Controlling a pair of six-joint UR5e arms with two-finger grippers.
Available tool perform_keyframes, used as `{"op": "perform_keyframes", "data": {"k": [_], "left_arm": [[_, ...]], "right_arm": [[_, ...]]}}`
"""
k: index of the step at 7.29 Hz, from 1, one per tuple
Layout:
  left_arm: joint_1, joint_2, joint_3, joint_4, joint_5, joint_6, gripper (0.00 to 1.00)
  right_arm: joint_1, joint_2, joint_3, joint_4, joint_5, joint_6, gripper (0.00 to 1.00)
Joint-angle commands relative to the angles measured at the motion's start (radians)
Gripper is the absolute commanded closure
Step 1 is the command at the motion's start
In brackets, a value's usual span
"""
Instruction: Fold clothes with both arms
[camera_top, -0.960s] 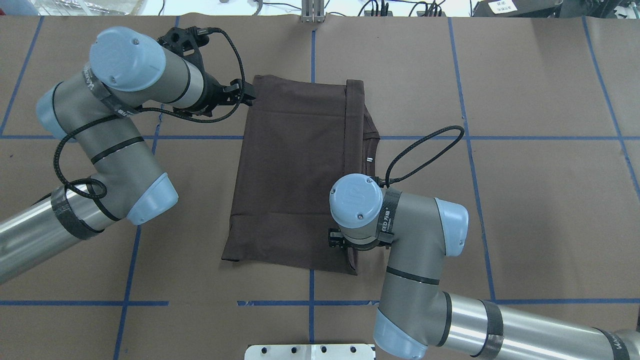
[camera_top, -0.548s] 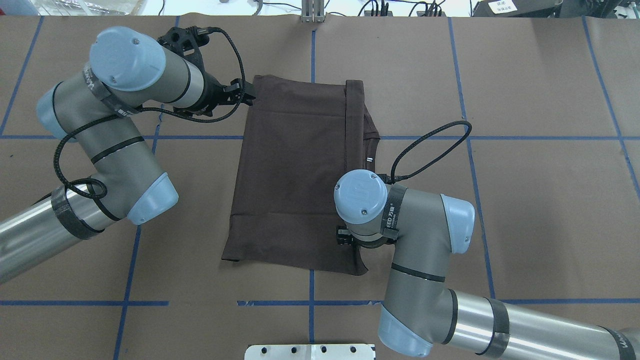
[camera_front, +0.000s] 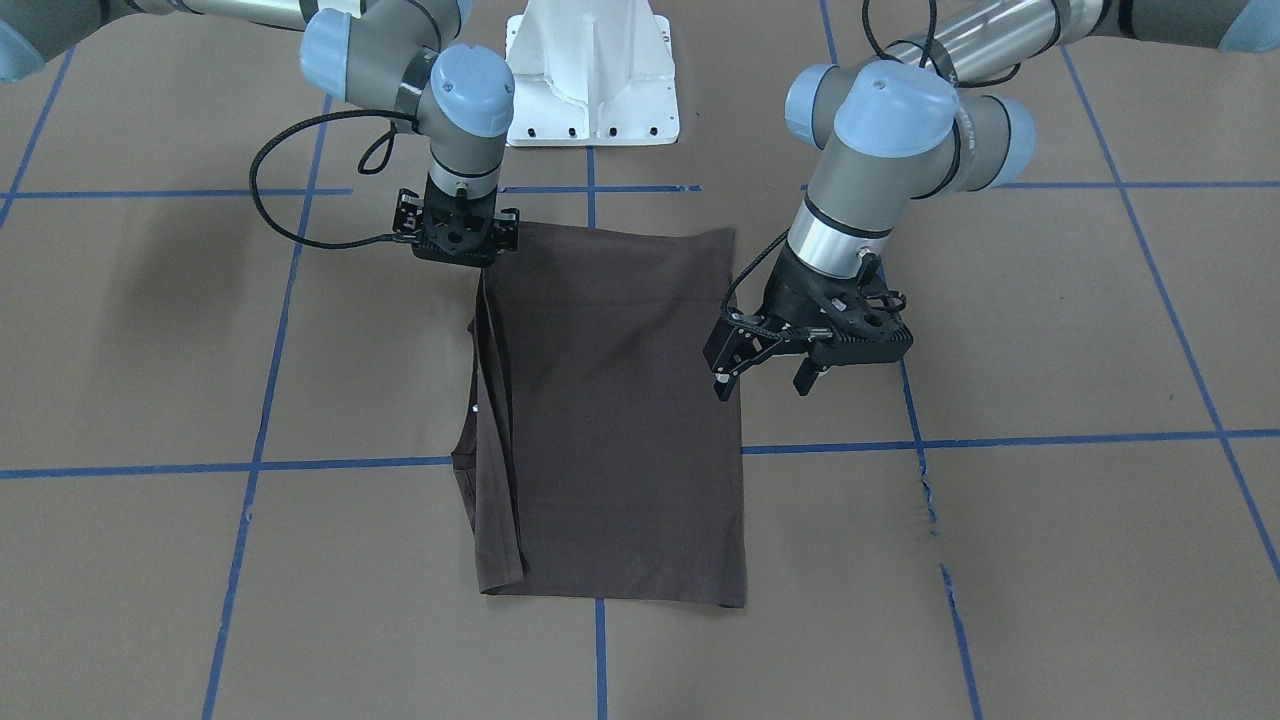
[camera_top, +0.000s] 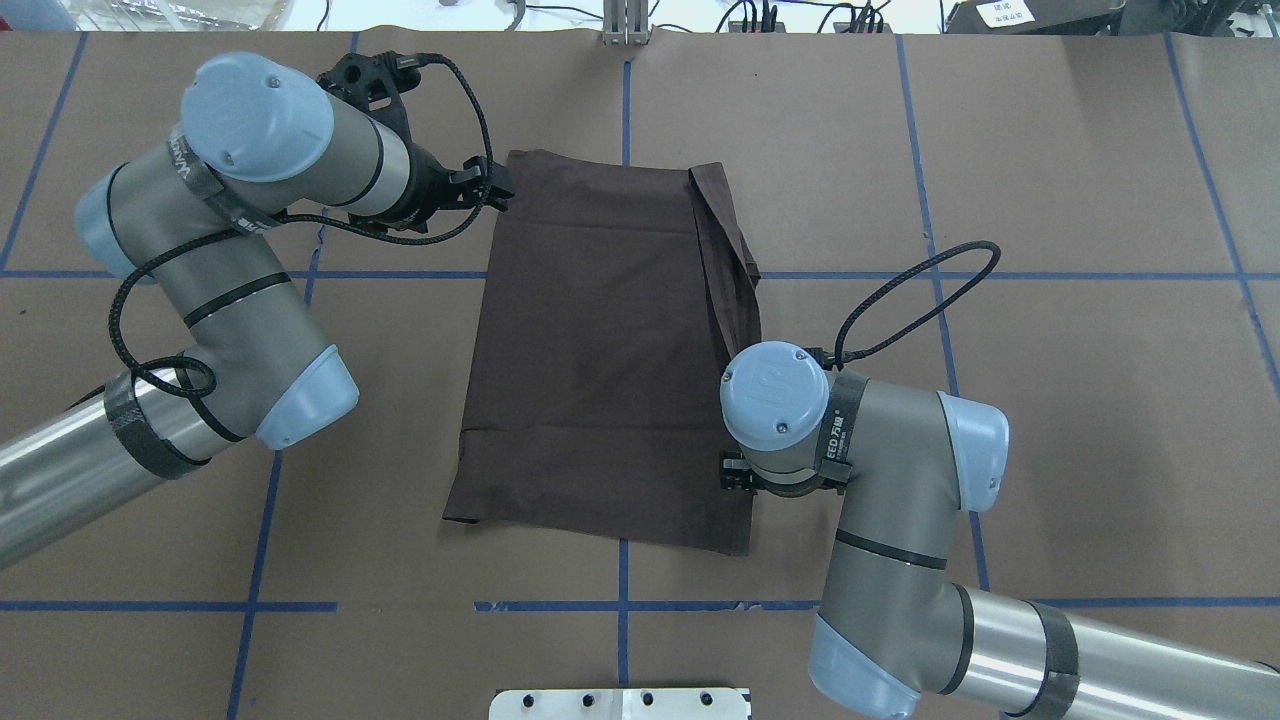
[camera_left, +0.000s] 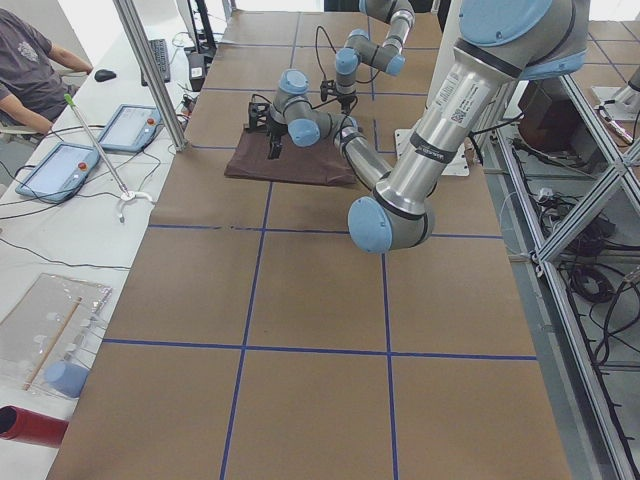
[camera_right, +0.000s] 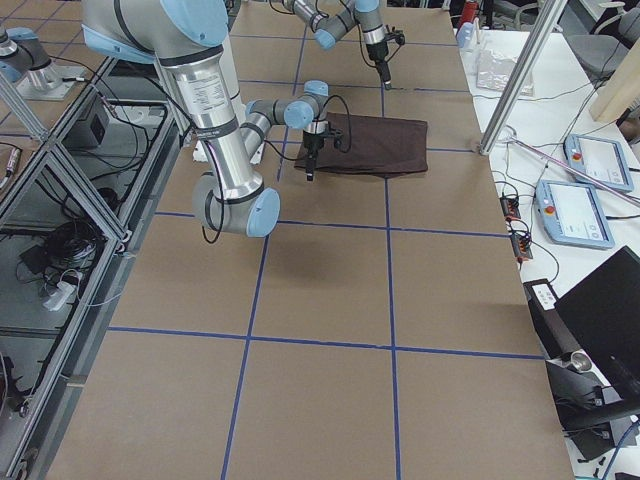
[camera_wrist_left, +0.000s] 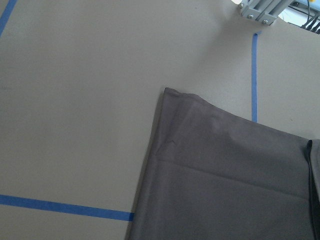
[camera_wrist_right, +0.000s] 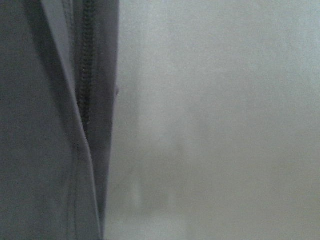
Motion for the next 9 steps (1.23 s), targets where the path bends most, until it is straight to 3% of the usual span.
{"op": "perform_keyframes", "data": {"k": [1, 4, 6, 7, 9], "left_arm": [[0.0, -0.004, 0.0, 0.0, 0.0, 0.0, 0.0], [0.0, 0.0, 0.0, -0.002, -0.002, 0.006, 0.0], [0.0, 0.003, 0.0, -0.003, -0.002, 0.011, 0.0], [0.0, 0.003, 0.0, -0.003, -0.002, 0.011, 0.0], [-0.001, 0.008, 0.009, -0.037, -0.002, 0.011, 0.0]], "right_arm": [[0.037, 0.013, 0.032, 0.013, 0.0, -0.006, 0.0], [0.115, 0.056, -0.018, 0.121, -0.003, -0.012, 0.0], [0.174, 0.181, -0.251, 0.195, -0.003, -0.049, 0.0], [0.185, 0.204, -0.317, 0.241, -0.003, -0.051, 0.0], [0.185, 0.205, -0.347, 0.255, 0.003, -0.054, 0.0]]}}
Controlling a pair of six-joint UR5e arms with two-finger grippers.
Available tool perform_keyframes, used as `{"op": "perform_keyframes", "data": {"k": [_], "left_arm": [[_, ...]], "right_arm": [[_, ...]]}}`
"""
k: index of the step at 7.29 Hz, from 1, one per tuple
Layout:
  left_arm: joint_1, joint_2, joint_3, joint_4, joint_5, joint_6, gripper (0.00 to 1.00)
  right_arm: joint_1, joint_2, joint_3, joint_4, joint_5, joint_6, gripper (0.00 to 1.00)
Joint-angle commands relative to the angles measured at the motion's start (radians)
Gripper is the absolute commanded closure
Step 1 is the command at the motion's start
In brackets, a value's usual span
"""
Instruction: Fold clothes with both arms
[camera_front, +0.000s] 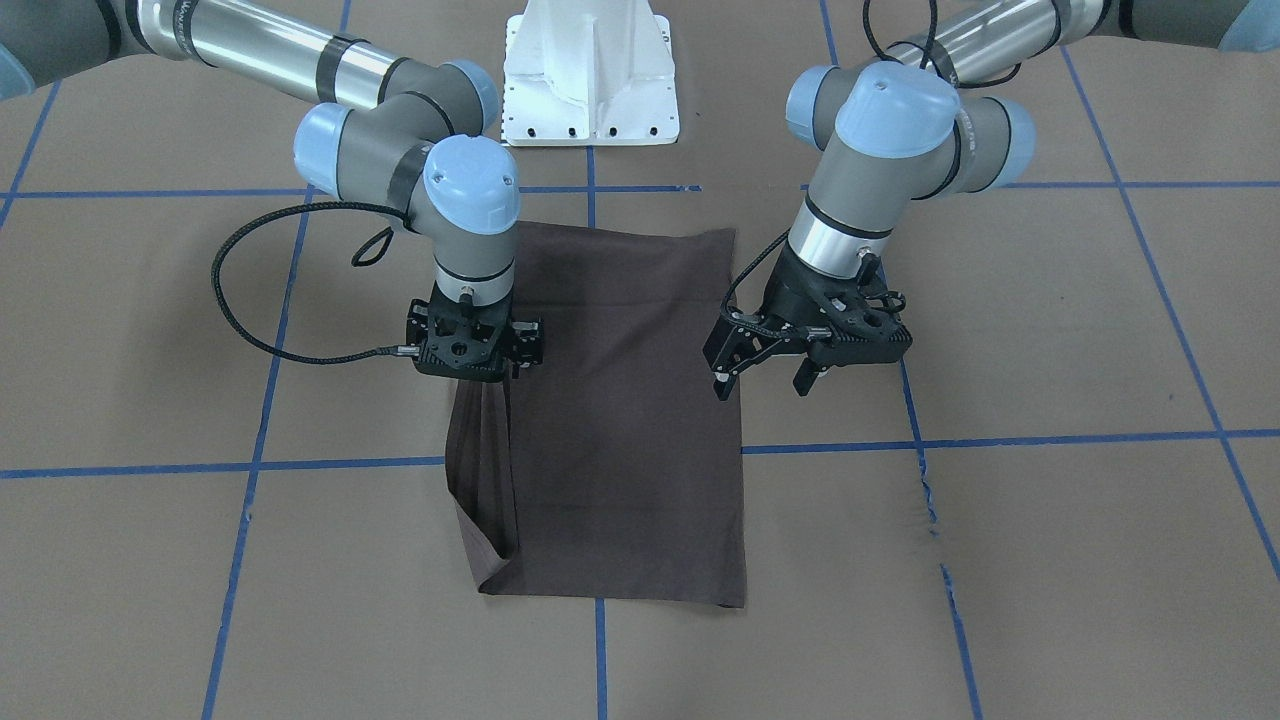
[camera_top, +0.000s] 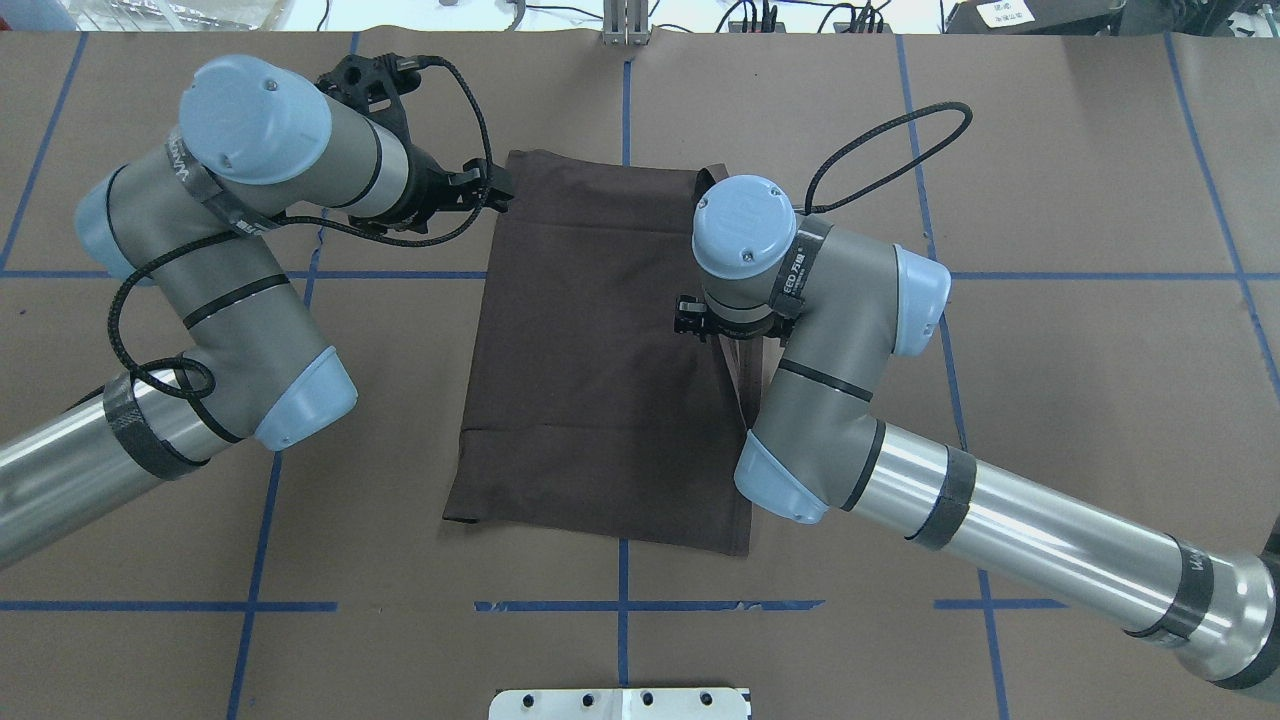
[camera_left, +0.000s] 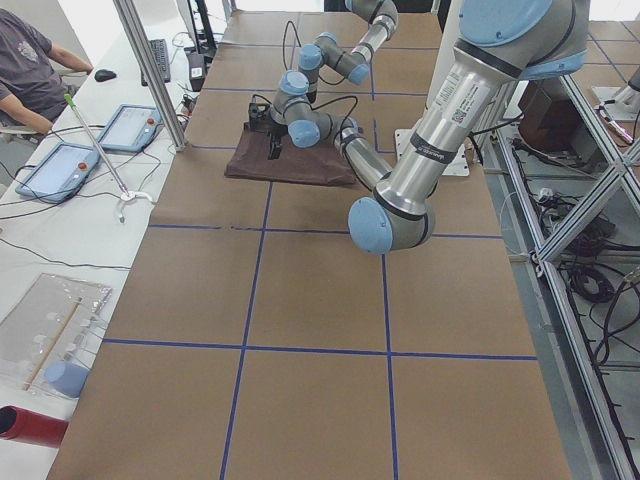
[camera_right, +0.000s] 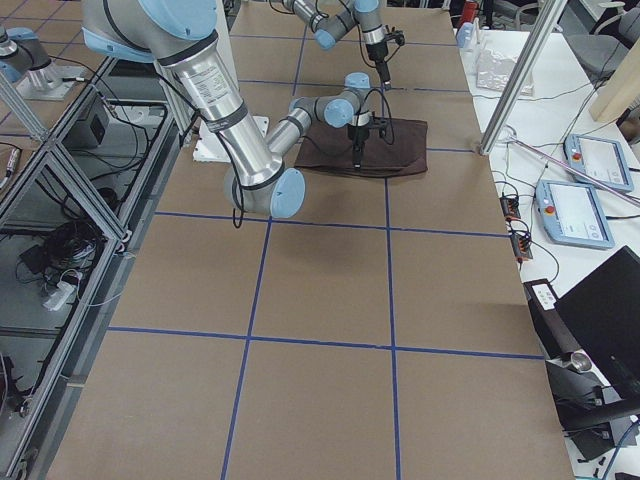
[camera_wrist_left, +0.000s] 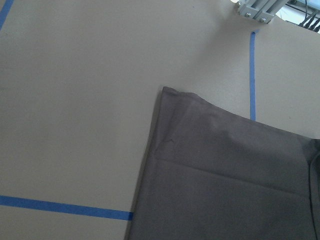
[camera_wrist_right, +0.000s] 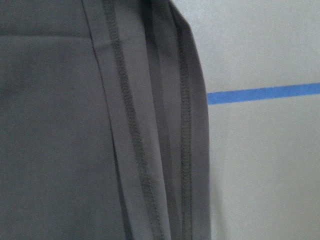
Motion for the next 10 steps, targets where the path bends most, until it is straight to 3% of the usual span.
{"op": "perform_keyframes", "data": {"k": [1, 10], "left_arm": [[-0.001, 0.002, 0.006, -0.017, 0.0, 0.0, 0.0], [0.0, 0.001, 0.006, -0.017, 0.0, -0.001, 0.0]], "right_arm": [[0.003, 0.006, -0.05, 0.007, 0.005, -0.002, 0.0], [0.098, -0.037, -0.032, 0.004, 0.06, -0.068, 0.0]]}}
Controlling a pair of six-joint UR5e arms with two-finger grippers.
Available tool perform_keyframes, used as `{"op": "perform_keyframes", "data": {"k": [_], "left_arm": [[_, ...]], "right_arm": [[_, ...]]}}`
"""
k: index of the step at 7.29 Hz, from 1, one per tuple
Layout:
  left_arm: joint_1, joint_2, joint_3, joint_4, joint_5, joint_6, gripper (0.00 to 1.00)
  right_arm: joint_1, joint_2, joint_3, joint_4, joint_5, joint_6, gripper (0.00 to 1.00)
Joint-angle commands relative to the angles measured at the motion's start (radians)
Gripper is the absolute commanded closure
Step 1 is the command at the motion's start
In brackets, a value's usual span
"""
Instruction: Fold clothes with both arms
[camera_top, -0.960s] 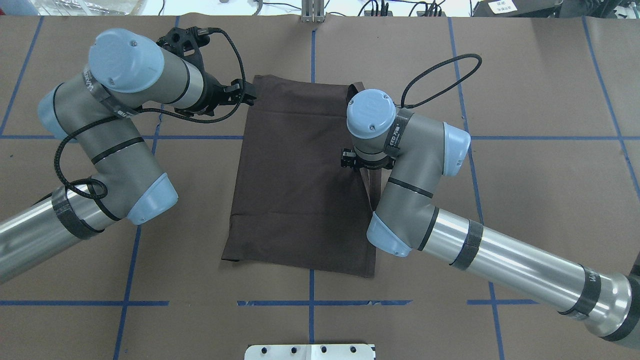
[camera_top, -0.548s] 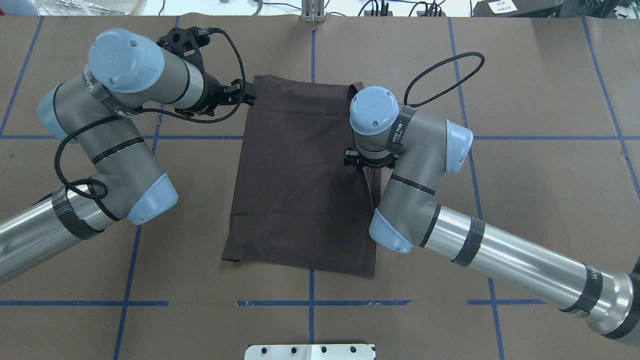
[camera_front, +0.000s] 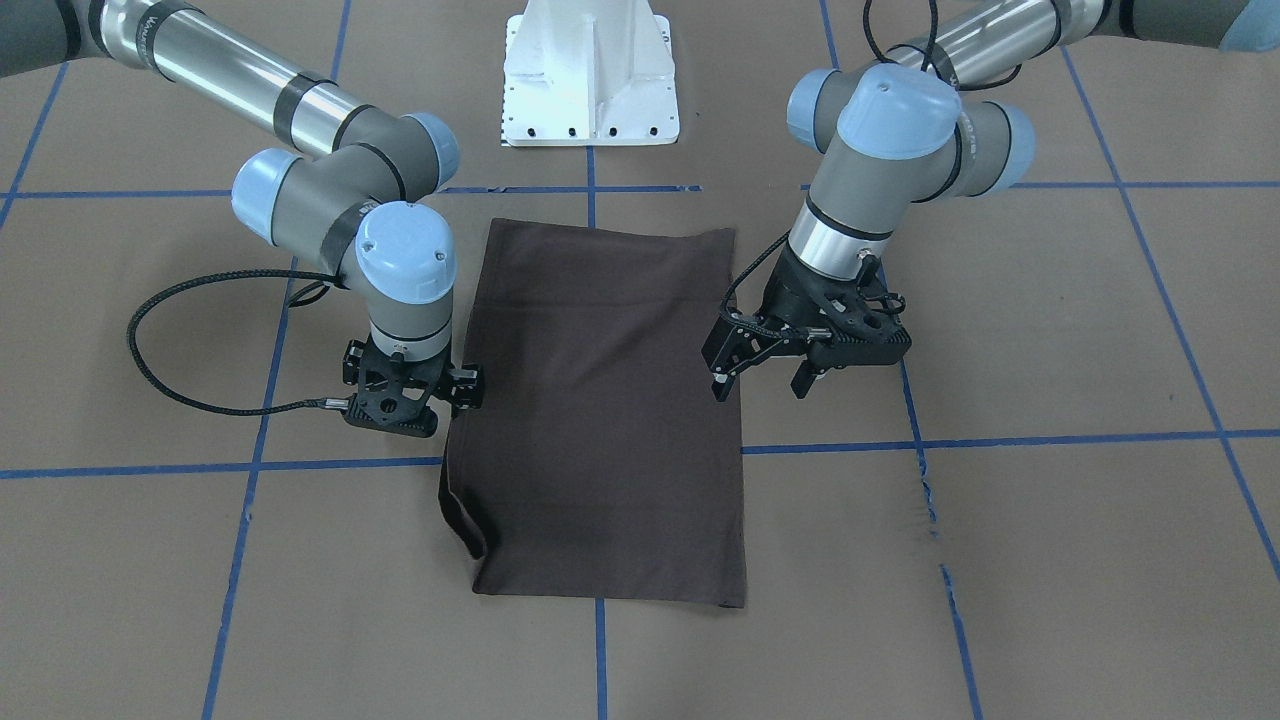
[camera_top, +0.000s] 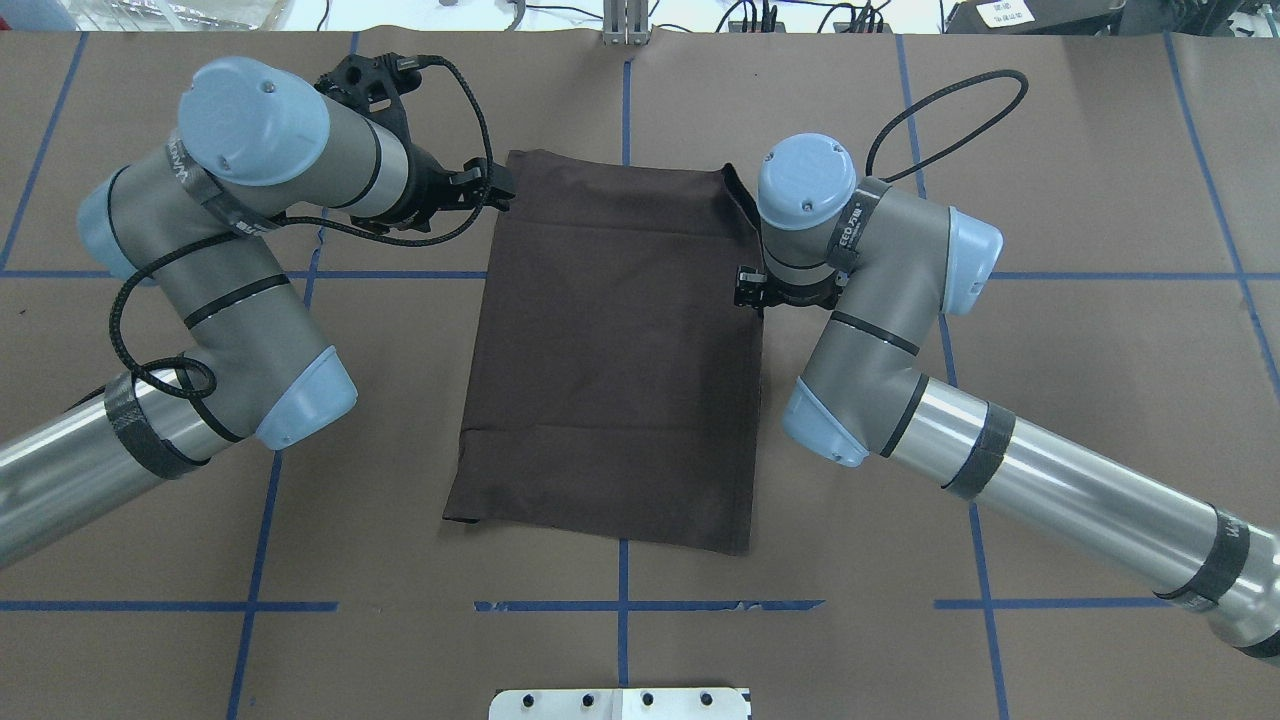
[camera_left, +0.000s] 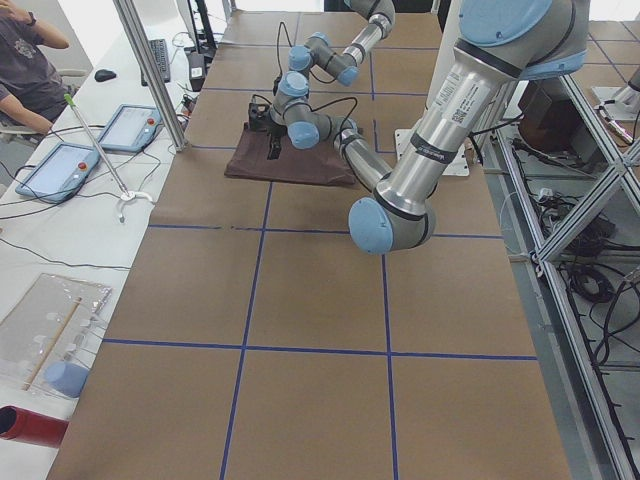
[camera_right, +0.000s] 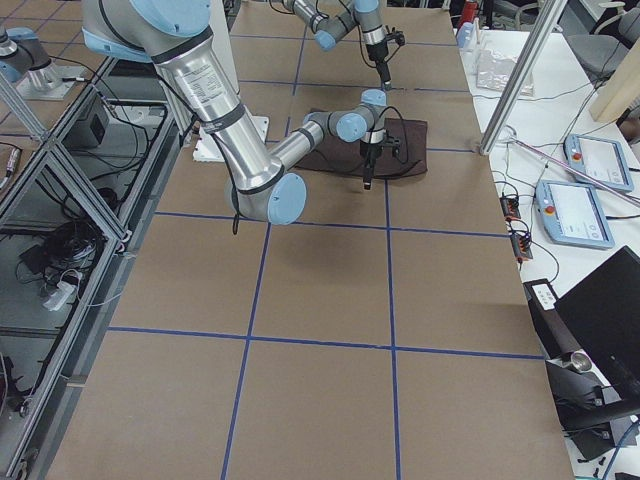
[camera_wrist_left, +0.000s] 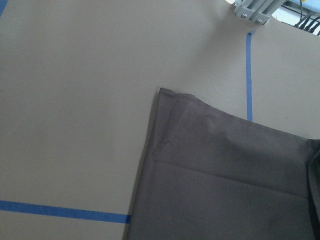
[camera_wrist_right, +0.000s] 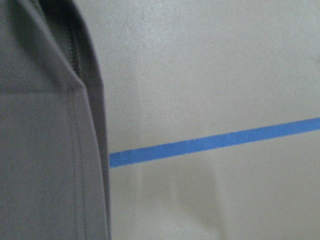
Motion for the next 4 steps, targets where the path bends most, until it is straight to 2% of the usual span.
{"op": "perform_keyframes", "data": {"k": [1, 3, 4], "left_arm": [[0.0, 0.002, 0.0, 0.0, 0.0, -0.002, 0.0], [0.027, 0.028, -0.008, -0.012, -0.002, -0.047, 0.0], [0.046, 0.096, -0.028, -0.078, -0.03, -0.163, 0.0]], "right_arm": [[0.008, 0.004, 0.047, 0.006, -0.001, -0.004, 0.0], [0.01, -0.005, 0.159, 0.006, 0.032, -0.004, 0.0], [0.011, -0.033, 0.253, 0.002, 0.051, 0.014, 0.0]]}}
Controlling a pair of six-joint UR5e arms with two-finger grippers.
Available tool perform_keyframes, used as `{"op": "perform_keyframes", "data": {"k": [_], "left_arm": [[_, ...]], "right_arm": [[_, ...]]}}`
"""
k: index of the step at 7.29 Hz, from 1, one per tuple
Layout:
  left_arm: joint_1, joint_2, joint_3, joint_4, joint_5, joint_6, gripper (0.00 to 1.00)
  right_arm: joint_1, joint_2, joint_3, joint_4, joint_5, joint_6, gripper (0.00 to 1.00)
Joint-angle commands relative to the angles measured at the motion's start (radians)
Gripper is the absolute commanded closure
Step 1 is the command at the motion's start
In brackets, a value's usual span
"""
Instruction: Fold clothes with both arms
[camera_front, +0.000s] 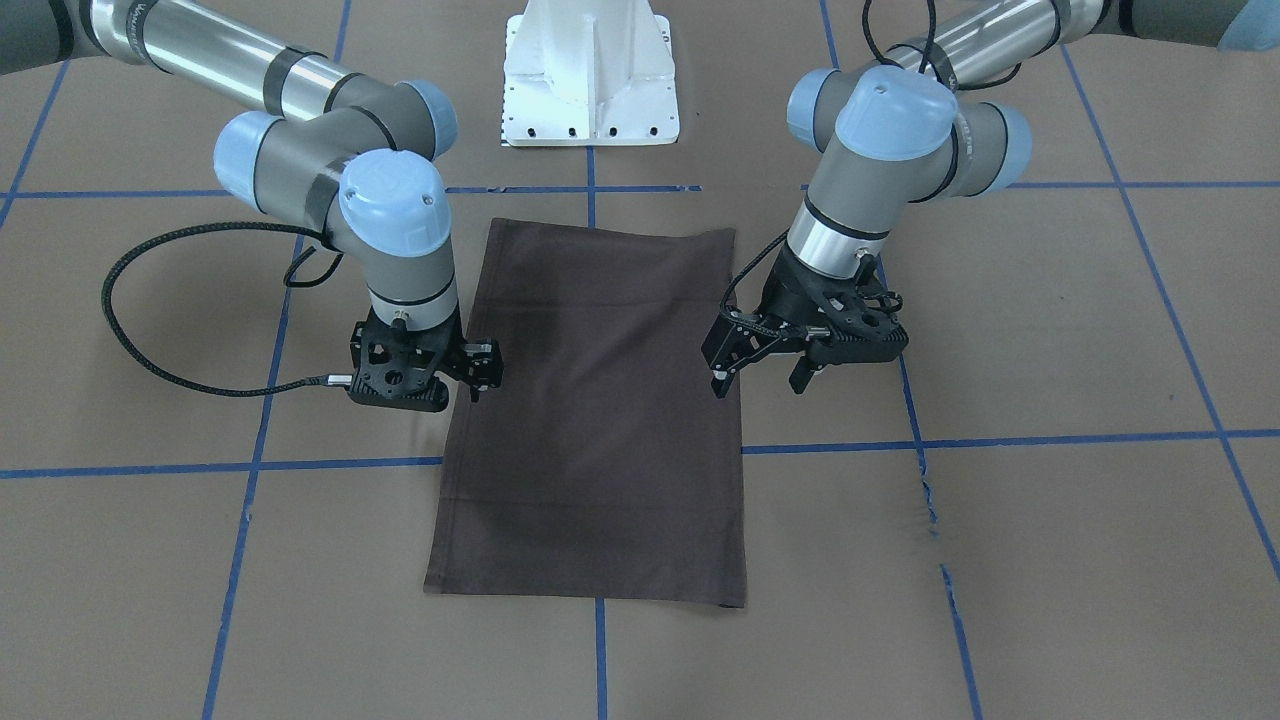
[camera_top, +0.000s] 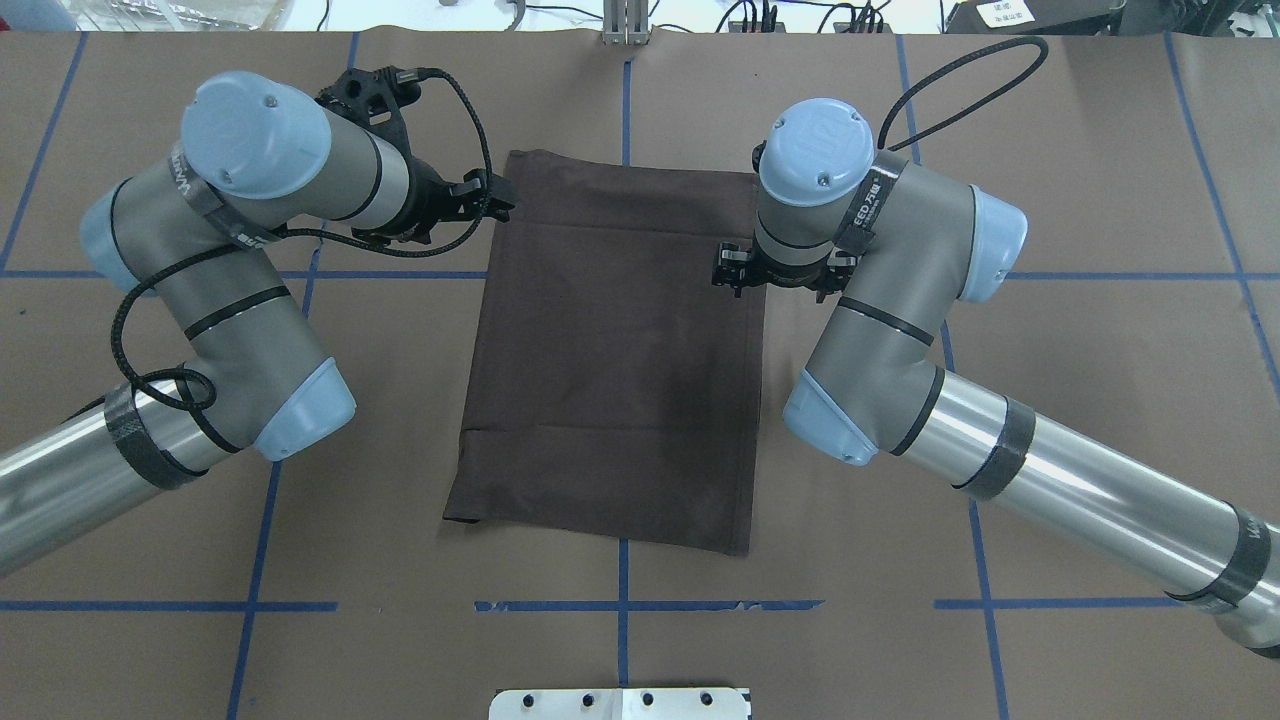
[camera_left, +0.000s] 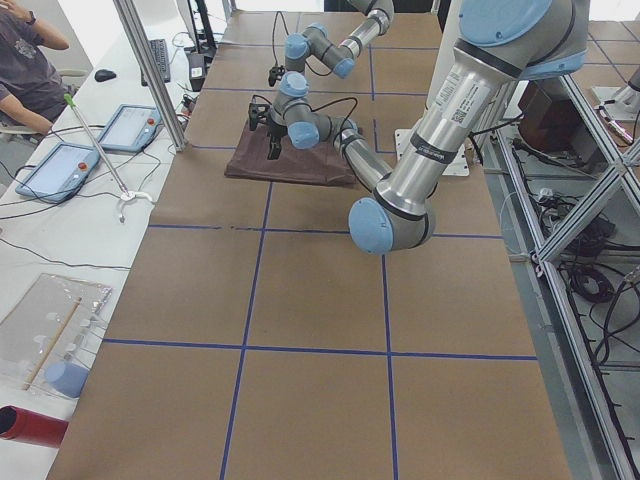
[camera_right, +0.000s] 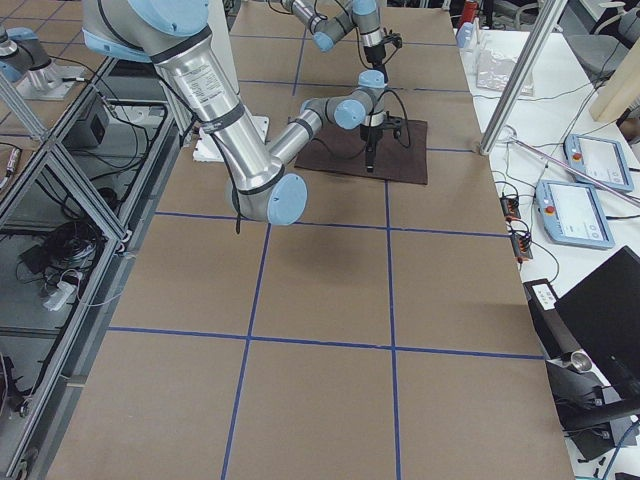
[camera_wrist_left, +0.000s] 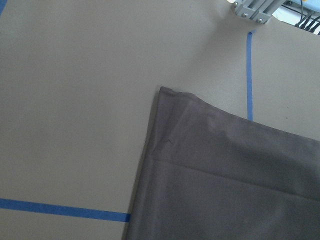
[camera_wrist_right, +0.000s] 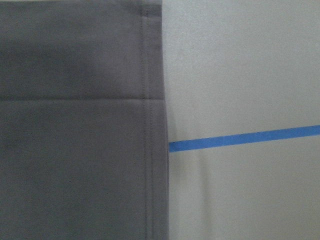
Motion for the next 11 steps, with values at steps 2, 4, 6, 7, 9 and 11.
{"op": "perform_keyframes", "data": {"k": [2, 4, 6, 7, 9, 11], "left_arm": [[0.136, 0.188, -0.133, -0.107, -0.027, -0.294, 0.0], [0.283, 0.258, -0.237, 0.005, 0.118, -0.402, 0.07], [0.356, 0.253, -0.222, 0.033, 0.16, -0.45, 0.11], [0.358, 0.253, -0.222, 0.033, 0.16, -0.453, 0.13], [0.381, 0.252, -0.22, 0.035, 0.159, -0.477, 0.23], [0.381, 0.247, -0.218, 0.035, 0.157, -0.479, 0.54]], "right_arm": [[0.003, -0.091, 0.253, -0.003, 0.081, 0.069, 0.0], [0.002, -0.088, 0.277, 0.007, 0.098, 0.126, 0.0], [0.002, -0.088, 0.287, 0.007, 0.102, 0.132, 0.0], [0.0, -0.086, 0.287, 0.007, 0.102, 0.143, 0.0], [0.0, -0.086, 0.286, 0.007, 0.1, 0.143, 0.0], [0.002, -0.086, 0.284, 0.007, 0.1, 0.143, 0.0]]}}
